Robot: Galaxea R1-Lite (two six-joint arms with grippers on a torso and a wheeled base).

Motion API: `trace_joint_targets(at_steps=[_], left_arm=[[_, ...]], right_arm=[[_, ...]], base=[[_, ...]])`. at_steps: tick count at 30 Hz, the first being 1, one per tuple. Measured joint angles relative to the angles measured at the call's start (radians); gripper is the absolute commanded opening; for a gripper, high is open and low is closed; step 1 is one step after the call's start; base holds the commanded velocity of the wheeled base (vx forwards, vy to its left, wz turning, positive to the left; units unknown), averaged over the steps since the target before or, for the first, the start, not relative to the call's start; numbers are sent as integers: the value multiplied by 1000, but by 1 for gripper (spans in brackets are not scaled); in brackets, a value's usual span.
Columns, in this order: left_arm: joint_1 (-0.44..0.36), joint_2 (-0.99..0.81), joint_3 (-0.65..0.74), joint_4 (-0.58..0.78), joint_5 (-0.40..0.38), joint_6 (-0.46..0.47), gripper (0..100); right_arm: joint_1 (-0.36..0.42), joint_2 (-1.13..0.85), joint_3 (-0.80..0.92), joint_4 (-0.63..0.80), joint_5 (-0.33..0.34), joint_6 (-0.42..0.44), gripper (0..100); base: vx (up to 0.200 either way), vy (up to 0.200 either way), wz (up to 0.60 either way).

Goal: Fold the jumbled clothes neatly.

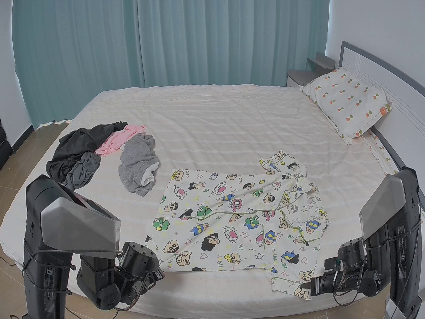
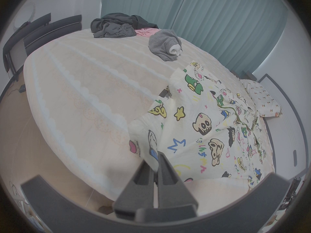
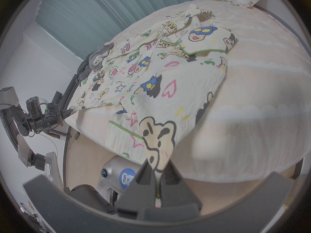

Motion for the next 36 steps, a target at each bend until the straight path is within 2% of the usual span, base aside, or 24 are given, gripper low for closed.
trace_joint_targets(at_steps=[6, 12, 18, 30, 36], left_arm=[[-4, 2, 22, -4, 2, 46, 0], [-13, 4, 55, -6, 3, 71, 0], [-18, 6, 83, -6, 4, 113, 0], [-33, 10, 93, -44, 3, 126, 0], [-43, 18, 98, -61, 4, 128, 0]], right_arm=[[-1, -50, 0, 123, 2, -15, 0], [-3, -89, 0, 170, 0, -30, 0], [-2, -130, 0, 276, -1, -50, 0], [-3, -243, 0, 476, 7, -132, 0], [-5, -292, 0, 533, 8, -153, 0]], base=[[0, 0, 0], [0, 0, 0], [0, 0, 0], [0, 0, 0], [0, 0, 0]])
